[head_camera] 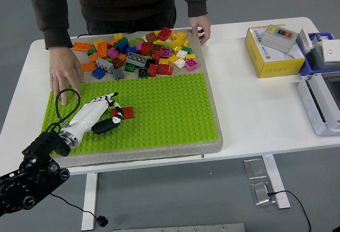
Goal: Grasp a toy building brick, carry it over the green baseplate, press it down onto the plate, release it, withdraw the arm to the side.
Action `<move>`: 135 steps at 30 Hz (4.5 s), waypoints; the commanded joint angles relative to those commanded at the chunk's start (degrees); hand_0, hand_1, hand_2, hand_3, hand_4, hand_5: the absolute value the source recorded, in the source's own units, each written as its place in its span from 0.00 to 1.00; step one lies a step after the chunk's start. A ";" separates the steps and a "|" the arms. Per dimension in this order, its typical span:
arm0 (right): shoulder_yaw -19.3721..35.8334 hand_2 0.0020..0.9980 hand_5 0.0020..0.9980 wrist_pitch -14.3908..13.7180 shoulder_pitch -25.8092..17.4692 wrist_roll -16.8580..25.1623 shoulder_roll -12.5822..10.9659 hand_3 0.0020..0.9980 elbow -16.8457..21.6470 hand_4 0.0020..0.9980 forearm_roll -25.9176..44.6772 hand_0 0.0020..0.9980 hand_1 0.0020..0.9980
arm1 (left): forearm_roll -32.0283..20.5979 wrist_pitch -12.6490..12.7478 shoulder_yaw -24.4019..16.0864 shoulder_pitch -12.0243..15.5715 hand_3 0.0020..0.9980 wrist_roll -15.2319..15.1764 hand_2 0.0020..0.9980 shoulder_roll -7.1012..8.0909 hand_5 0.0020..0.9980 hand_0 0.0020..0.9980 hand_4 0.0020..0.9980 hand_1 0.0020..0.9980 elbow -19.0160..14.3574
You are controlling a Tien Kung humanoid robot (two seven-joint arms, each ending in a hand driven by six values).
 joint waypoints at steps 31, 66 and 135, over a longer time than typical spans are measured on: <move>-0.22 0.54 0.97 0.12 0.34 0.24 -0.05 0.70 -0.03 0.45 0.56 0.66 0.60 | 0.55 0.66 1.62 -3.13 0.63 -1.73 1.00 -0.64 0.74 1.00 0.33 0.99 1.44; 1.11 0.55 0.96 0.45 -0.19 -0.64 0.11 0.69 0.00 0.46 -1.37 0.66 0.60 | -2.86 1.66 -2.76 0.92 0.63 -4.40 1.00 0.76 0.73 0.99 0.33 0.98 3.86; 0.99 0.55 0.96 1.18 0.12 -0.20 -0.17 0.69 -0.15 0.47 -0.25 0.66 0.60 | -0.92 0.83 -5.60 2.69 0.62 -3.42 0.99 1.01 0.72 0.99 0.33 0.98 2.71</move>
